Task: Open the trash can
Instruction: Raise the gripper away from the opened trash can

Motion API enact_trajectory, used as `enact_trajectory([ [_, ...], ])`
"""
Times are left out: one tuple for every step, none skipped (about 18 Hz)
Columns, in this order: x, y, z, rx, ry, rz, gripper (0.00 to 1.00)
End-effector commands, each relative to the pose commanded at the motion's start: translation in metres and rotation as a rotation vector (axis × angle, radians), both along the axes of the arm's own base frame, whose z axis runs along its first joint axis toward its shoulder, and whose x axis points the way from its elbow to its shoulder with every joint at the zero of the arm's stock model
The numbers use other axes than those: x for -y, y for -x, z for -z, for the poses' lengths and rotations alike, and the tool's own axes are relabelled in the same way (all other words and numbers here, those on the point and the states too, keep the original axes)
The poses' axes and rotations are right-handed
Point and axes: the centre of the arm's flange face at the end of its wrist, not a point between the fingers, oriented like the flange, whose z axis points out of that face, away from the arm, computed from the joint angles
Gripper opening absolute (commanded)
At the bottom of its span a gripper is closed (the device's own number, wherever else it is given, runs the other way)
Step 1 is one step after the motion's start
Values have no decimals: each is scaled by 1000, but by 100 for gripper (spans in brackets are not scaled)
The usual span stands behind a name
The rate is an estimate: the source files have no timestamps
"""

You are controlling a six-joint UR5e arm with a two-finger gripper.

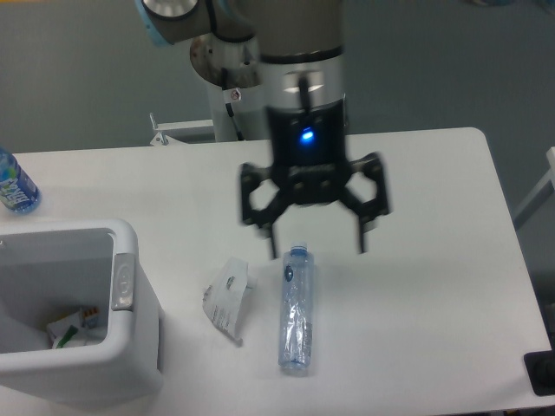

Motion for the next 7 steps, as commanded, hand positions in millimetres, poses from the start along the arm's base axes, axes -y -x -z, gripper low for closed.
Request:
enact_trajectory([
  [9, 8, 6, -7, 46, 53, 100],
  [19, 12, 8, -10, 86, 101, 100],
  [33, 16, 9, -20, 129, 141, 100],
  [46, 20, 14, -34, 173, 178, 100],
  [58, 25, 17, -47, 210, 215, 100],
  [65, 27, 18, -57, 230, 246, 100],
  [69, 31, 21, -59, 239, 259, 100],
])
